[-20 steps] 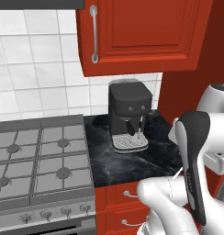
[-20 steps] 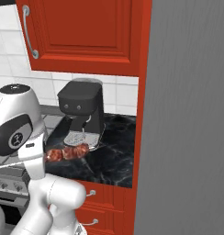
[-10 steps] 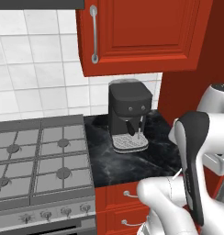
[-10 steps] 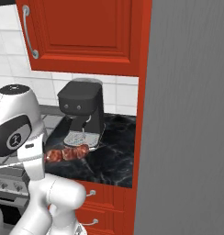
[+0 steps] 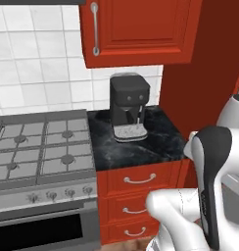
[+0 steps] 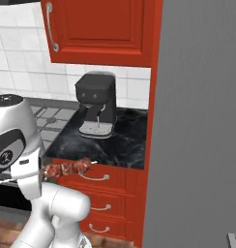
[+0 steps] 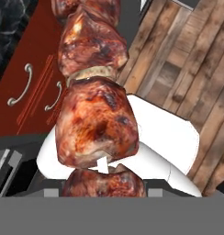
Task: Store the kebab skewer in the freezer for long-term storage. Close the freezer door after placing the cooked food.
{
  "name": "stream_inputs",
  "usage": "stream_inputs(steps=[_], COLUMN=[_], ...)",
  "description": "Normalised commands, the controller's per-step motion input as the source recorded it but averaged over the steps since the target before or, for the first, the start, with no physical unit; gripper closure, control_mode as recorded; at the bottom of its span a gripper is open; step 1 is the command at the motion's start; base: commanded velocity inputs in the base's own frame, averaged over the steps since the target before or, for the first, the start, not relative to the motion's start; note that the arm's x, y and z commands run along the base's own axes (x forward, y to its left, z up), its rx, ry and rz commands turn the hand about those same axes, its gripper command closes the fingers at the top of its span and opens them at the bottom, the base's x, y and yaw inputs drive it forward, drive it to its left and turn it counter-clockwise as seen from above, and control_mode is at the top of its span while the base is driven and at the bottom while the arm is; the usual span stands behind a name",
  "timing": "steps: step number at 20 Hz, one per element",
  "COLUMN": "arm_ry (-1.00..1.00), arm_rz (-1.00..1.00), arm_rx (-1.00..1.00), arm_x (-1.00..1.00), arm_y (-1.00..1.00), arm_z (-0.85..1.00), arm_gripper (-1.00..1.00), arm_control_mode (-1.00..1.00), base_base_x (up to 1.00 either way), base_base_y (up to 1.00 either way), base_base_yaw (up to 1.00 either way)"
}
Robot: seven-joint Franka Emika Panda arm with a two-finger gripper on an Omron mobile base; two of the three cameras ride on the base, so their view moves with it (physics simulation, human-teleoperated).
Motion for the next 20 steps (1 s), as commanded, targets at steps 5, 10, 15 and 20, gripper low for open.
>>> stream_inputs(steps=[5, 10, 15, 20], arm_ry=[0.0, 0.0, 0.0, 0.0], arm_rz=[0.0, 0.0, 0.0, 0.0], arm_rx=[0.0, 0.0, 0.0, 0.0], arm_x=[0.0, 0.0, 0.0, 0.0], arm_y=[0.0, 0.0, 0.0, 0.0], arm_z=[0.0, 0.0, 0.0, 0.0], arm_gripper=[1.0, 1.0, 1.0, 1.0], arm_control_mode=[1.0, 1.0, 1.0, 1.0], base_base_x=[-0.78, -0.69, -0.56, -0.24], base_base_y=[0.11, 0.01, -0.17, -0.52], base_base_yaw=[-0.07, -0.09, -0.06, -0.06])
